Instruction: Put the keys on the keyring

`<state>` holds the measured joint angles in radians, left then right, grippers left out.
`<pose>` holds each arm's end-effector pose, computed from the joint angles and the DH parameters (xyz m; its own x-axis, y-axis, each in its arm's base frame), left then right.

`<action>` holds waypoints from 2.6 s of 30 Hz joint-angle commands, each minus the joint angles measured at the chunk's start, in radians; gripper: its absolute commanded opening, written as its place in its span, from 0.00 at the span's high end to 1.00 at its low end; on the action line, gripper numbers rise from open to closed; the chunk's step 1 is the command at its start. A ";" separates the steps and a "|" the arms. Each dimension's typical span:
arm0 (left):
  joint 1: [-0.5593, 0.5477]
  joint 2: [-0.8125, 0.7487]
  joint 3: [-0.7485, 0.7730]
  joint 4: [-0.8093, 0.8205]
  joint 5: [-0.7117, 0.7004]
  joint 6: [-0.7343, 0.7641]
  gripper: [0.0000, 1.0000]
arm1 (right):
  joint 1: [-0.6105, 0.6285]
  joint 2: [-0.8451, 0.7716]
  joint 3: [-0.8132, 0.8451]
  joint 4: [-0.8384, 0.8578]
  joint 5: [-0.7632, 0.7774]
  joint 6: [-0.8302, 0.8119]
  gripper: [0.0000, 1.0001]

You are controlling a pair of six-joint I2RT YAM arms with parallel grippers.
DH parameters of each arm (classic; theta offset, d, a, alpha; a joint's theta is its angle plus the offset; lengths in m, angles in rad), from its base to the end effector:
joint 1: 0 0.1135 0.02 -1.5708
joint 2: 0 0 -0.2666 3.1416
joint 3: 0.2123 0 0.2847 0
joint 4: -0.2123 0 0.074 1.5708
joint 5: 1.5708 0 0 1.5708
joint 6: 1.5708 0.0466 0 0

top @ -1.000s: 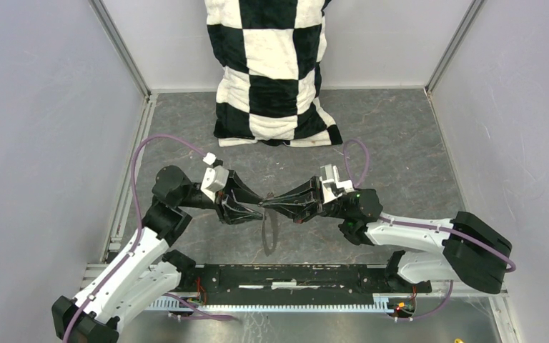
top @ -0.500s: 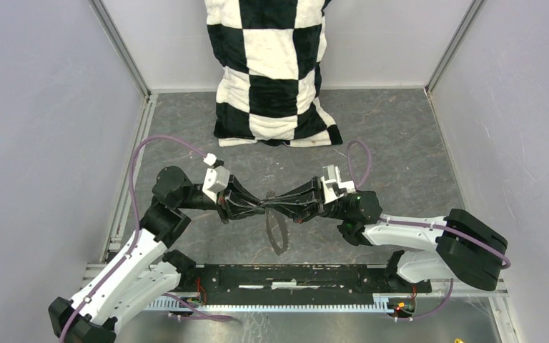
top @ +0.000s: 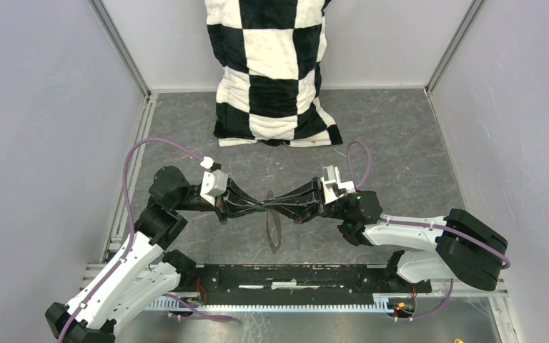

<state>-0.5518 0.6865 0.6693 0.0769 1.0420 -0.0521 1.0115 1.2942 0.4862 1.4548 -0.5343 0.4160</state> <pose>0.1411 -0.1341 0.3435 -0.0012 -0.0301 -0.9995 0.9997 -0.0238 -0.0005 0.1252 0.2448 0.2790 -0.0894 0.5126 -0.8540 -0.9937 -0.1038 0.0418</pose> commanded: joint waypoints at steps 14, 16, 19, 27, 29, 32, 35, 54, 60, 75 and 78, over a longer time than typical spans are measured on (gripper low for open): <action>-0.001 -0.116 0.036 -0.421 -0.062 0.880 0.98 | 0.010 -0.208 0.037 -0.476 -0.089 -0.288 0.61; -0.001 -0.120 0.038 -0.469 -0.070 0.970 0.98 | 0.009 -0.241 0.052 -0.579 -0.082 -0.347 0.57; -0.001 -0.126 0.039 -0.547 -0.073 1.102 0.98 | 0.011 -0.278 0.086 -0.732 -0.064 -0.436 0.52; -0.001 -0.163 -0.001 -0.583 -0.103 1.236 0.98 | -0.005 -0.339 0.123 -1.027 0.176 -0.531 0.47; -0.001 -0.136 0.016 -0.583 -0.109 1.132 0.98 | -0.015 -0.330 0.136 -1.092 0.296 -0.497 0.42; 0.000 -0.095 0.042 -0.584 -0.130 0.942 0.98 | -0.038 -0.315 0.149 -1.198 0.436 -0.419 0.37; 0.000 -0.076 0.047 -0.584 -0.165 0.795 0.98 | -0.066 -0.290 0.147 -1.296 0.561 -0.310 0.38; 0.000 0.021 0.092 -0.672 -0.295 0.581 0.98 | -0.159 -0.033 -0.055 -1.035 0.671 -0.408 0.49; 0.000 0.020 0.089 -0.670 -0.303 0.594 0.98 | -0.155 0.111 0.024 -1.021 0.715 -0.438 0.45; 0.000 0.010 0.087 -0.665 -0.324 0.557 0.98 | -0.075 0.279 0.066 -0.981 0.920 -0.366 0.59; 0.000 0.000 0.083 -0.667 -0.325 0.559 0.98 | -0.073 0.274 0.053 -0.977 0.936 -0.359 0.65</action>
<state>-0.5522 0.7082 0.7185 -0.6044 0.7223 0.5423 0.9360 1.5665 0.5266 0.4248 0.3470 0.0345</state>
